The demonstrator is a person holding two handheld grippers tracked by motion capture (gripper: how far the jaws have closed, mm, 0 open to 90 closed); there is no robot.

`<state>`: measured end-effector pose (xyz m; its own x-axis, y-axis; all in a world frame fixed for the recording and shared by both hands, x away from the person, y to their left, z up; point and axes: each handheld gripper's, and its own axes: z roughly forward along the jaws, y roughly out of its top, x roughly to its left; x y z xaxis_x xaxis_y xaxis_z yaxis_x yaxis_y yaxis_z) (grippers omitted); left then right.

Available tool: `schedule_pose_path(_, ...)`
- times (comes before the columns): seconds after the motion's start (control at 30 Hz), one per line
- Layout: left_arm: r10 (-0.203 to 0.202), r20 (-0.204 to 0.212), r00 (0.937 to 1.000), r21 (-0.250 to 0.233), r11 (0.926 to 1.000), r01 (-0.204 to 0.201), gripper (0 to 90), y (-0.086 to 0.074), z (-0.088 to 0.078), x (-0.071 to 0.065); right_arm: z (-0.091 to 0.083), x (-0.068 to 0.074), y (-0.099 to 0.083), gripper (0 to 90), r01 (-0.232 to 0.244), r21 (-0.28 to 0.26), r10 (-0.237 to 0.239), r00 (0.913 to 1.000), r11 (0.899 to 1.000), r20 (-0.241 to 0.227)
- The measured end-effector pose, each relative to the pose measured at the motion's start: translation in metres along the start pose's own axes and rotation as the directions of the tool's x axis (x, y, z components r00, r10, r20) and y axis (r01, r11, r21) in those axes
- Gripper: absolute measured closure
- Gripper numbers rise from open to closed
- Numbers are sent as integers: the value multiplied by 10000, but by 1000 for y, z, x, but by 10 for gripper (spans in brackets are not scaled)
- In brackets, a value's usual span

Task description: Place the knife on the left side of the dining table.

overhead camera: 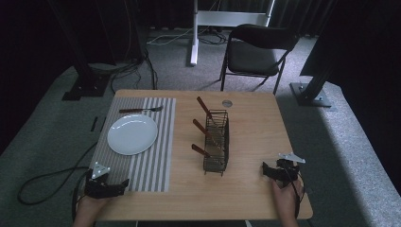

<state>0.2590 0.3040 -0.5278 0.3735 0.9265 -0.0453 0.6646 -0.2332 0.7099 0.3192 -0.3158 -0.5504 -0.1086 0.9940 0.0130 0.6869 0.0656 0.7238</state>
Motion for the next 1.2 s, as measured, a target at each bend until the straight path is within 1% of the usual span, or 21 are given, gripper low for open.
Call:
schedule_pose_path(0.03, 92, 124, 9999, -29, 10000, -91, 26, 3, 0, -4, 0, 0, 0, 121, 3, 7, -3, 10000, 10000, 6)
schedule_pose_path(0.1, 200, 168, 9997, -36, 9998, -199, 25, 6, 1, -8, 0, 0, 0, 121, 1, 0, -1, 10000, 10000, -1)
schedule_pose_path(0.13, 258, 274, 9993, -50, 9997, -256, 25, 8, 1, -9, 0, 0, 0, 121, 0, 3, 0, 10000, 10000, 0)
schedule_pose_path(0.2, 365, 325, 9988, -97, 9993, -362, 25, 11, 1, -13, 0, 0, 0, 121, 2, 5, -2, 10000, 10000, 6)
schedule_pose_path(0.27, 484, 470, 9977, -146, 9988, -478, 26, 16, 1, -18, 0, 0, 0, 121, -1, 1, 1, 10000, 10000, -1)
schedule_pose_path(0.33, 671, 590, 9960, -173, 9977, -662, 26, 20, 2, -23, 0, 0, 0, 121, -4, 2, 4, 10000, 10000, 0)
schedule_pose_path(0.5, 934, 942, 9912, -336, 9953, -906, 26, 32, 2, -35, 0, 0, 0, 121, -6, 2, 6, 10000, 10000, -1)
schedule_pose_path(0.57, 1060, 999, 9893, -377, 9940, -1027, 25, 36, 2, -40, 0, 0, 0, 121, -2, 1, 2, 10000, 10000, 0)
schedule_pose_path(0.6, 1060, 999, 9893, -377, 9940, -1027, 26, 36, 2, -40, 0, 0, 0, 121, -2, 1, 2, 10000, 10000, 0)
schedule_pose_path(0.63, 1180, 1118, 9867, -443, 9925, -1137, 26, 40, 3, -45, 0, 0, 0, 121, -1, 0, 1, 10000, 10000, 1)
schedule_pose_path(0.67, 1226, 1201, 9852, -443, 9920, -1181, 25, 42, 3, -47, 0, 0, 0, 121, 3, 1, -3, 10000, 10000, 0)
schedule_pose_path(0.83, 1403, 1439, 9796, -564, 9894, -1335, 25, 50, 4, -56, 0, 0, 0, 121, 3, 7, -3, 10000, 10000, 2)
schedule_pose_path(1.0, 1542, 1744, 9725, -642, 9873, -1450, 25, 58, 6, -66, 0, 0, 0, 121, 1, -2, -1, 10000, 10000, -1)
schedule_pose_path(1.1, 1700, 1912, 9667, -683, 9848, -1597, 26, 63, 8, -72, 0, 0, 0, 121, 2, 5, -2, 10000, 10000, 3)
schedule_pose_path(1.17, 1801, 1948, 9642, -717, 9830, -1691, 25, 67, 8, -76, 0, 0, 0, 121, 0, -3, 0, 10000, 10000, -1)
schedule_pose_path(1.2, 1844, 2037, 9615, -721, 9823, -1731, 25, 68, 9, -78, 0, 0, 0, 121, -1, -1, 1, 10000, 10000, 0)
